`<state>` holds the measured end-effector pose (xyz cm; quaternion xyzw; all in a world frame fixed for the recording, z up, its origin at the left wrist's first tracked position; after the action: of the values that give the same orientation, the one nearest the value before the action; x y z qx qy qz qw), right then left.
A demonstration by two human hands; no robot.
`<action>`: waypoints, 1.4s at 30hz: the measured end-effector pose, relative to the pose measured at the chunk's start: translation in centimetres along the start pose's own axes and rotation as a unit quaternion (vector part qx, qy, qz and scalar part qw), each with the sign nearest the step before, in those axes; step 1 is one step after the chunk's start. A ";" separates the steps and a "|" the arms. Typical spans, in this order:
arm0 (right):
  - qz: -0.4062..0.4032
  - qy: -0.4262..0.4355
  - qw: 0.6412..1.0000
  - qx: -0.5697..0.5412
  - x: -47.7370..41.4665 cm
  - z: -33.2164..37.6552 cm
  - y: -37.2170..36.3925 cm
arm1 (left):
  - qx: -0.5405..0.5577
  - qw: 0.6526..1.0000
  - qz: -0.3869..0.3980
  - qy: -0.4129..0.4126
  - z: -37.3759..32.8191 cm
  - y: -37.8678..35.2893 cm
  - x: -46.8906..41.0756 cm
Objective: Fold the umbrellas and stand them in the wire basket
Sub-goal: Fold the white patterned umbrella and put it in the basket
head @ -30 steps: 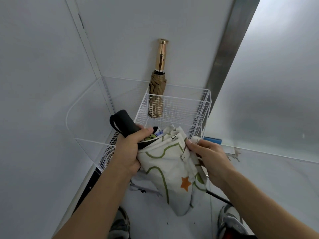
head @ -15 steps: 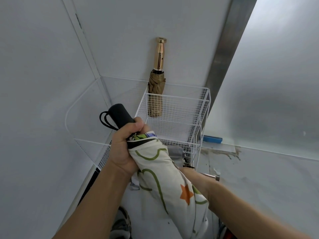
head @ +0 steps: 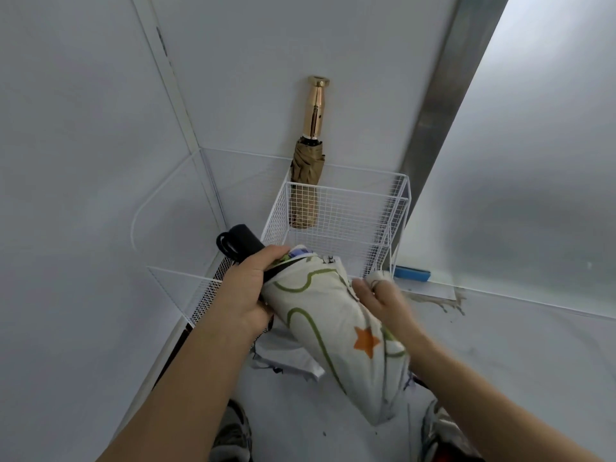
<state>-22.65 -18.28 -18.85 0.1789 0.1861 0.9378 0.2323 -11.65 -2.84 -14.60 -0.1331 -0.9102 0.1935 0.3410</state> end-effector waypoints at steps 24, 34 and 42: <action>0.183 -0.107 0.959 -0.189 3.5 2.6 -0.9 | 0.078 0.942 0.313 -0.092 -1.7 -1.6 1.1; -0.066 0.175 0.968 0.168 4.0 1.9 -0.4 | -0.030 0.989 -0.124 -0.076 2.1 -1.8 0.0; -0.090 0.136 0.977 -0.139 4.1 2.5 1.8 | -0.028 0.992 -0.093 -0.080 0.4 -0.8 -0.9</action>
<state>-25.63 -16.99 -14.86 -0.0019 0.0990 0.9453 0.3108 -11.32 -3.99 -15.03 -0.0414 -0.9480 0.1453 0.2800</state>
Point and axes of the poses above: each hand's wrist, its own x-axis away from the middle knuckle, its own y-axis out of the back of the hand, z = x × y, the point moved 2 cm from there along -x, towards the middle knuckle, and after that the axes turned 1 degree about -z, right-handed, at the moved point
